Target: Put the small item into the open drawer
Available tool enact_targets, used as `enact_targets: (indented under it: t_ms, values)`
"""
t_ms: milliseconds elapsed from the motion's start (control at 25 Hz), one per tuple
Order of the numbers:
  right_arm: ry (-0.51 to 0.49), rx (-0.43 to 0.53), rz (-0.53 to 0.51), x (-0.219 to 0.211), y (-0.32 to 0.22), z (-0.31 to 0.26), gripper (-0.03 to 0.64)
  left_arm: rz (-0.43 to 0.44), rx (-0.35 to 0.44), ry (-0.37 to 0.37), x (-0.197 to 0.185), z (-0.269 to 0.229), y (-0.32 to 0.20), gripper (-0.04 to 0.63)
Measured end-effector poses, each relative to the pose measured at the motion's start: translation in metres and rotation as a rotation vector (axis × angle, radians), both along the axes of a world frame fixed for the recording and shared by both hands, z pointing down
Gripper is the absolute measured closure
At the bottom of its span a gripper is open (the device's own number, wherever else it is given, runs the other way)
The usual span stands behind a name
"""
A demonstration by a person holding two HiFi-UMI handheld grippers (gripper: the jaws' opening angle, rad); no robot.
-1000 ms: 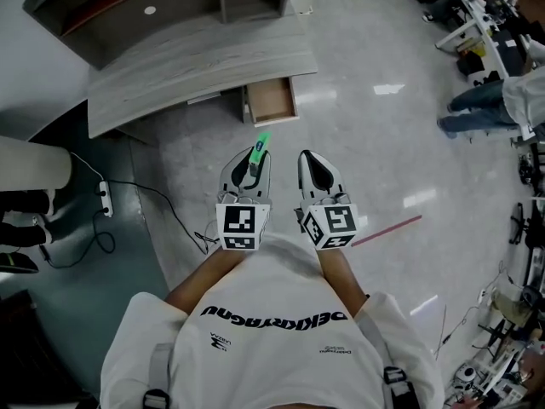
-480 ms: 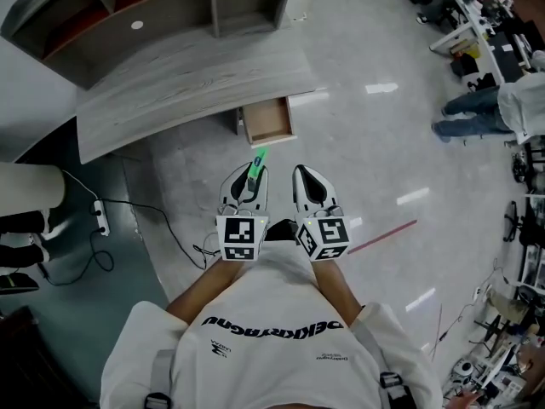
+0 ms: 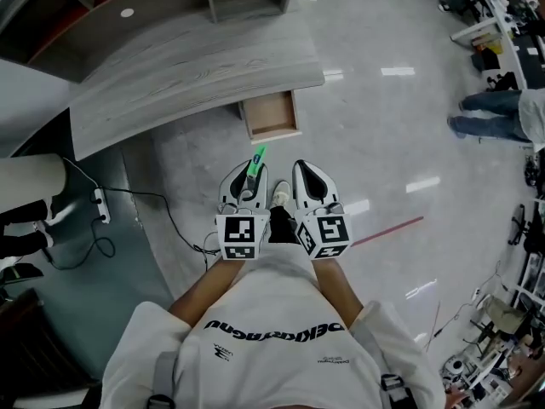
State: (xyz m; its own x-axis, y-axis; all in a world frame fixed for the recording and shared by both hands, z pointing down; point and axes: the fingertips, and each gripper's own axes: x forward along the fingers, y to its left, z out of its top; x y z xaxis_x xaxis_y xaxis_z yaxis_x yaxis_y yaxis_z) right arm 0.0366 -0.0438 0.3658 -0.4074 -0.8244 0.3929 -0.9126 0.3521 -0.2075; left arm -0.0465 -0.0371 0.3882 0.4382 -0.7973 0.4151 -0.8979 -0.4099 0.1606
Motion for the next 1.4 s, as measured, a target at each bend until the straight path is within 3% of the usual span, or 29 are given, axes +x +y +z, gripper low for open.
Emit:
enact_targets:
  t_ms: [680,1400]
  values:
    - [-0.023,-0.161,-0.066,0.022,-0.044,0.127,0.584,-0.109,-0.147,-0.031,0.018,0.133,-0.063,0.5]
    - [-0.02,-0.239,-0.06,0.046,-0.072,0.21,0.584,-0.074,-0.217,-0.068,0.05,0.235,-0.112,0.5]
